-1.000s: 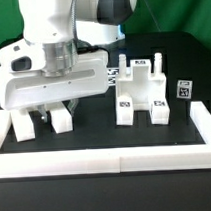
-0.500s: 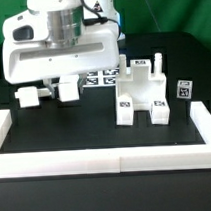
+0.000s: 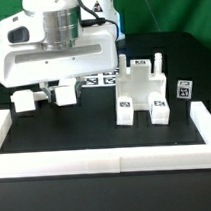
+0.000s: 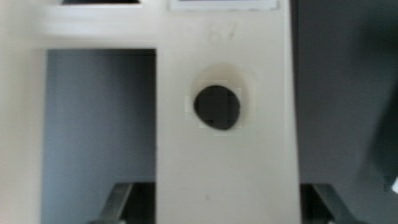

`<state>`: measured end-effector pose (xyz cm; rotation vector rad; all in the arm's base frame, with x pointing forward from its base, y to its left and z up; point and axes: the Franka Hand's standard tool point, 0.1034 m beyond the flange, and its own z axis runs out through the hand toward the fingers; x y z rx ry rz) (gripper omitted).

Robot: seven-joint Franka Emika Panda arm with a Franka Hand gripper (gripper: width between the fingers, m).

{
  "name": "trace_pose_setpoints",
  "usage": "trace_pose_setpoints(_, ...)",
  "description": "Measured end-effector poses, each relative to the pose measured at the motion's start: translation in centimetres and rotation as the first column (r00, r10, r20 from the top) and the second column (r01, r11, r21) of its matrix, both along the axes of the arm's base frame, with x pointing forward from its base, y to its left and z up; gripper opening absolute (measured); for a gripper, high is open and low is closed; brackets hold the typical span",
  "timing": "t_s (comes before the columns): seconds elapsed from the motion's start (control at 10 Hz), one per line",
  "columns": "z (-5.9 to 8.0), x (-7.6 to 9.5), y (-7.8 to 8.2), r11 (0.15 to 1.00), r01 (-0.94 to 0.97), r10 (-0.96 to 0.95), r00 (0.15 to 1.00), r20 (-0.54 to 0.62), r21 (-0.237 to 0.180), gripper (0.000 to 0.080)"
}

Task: Assemble chair

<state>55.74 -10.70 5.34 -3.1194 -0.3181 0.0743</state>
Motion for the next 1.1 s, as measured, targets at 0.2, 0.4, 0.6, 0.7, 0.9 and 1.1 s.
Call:
trace_pose_setpoints(0.2, -0.03, -0.03, 0.01, 1.000, 0.000, 0.000, 1.000, -0.001, 0.000, 0.0293)
trace_pose_setpoints(0.4, -0.06, -0.04, 0.00, 1.000, 0.000, 0.000, 1.000, -0.001, 0.000, 0.0293)
trace_pose_setpoints(0.6, -0.07, -0.05, 0.00, 1.000, 0.000, 0.000, 1.000, -0.002, 0.000, 0.0612)
trace_pose_setpoints(0.7, -0.07, -0.05, 0.00, 1.000, 0.000, 0.000, 1.000, -0.002, 0.000, 0.0612)
trace_pose_setpoints(0.9, -0.07, -0.05, 0.00, 1.000, 0.000, 0.000, 1.000, -0.002, 0.000, 0.0644)
trace_pose_setpoints(1.1, -0.07, -0.05, 0.00, 1.000, 0.000, 0.000, 1.000, -0.002, 0.000, 0.0648)
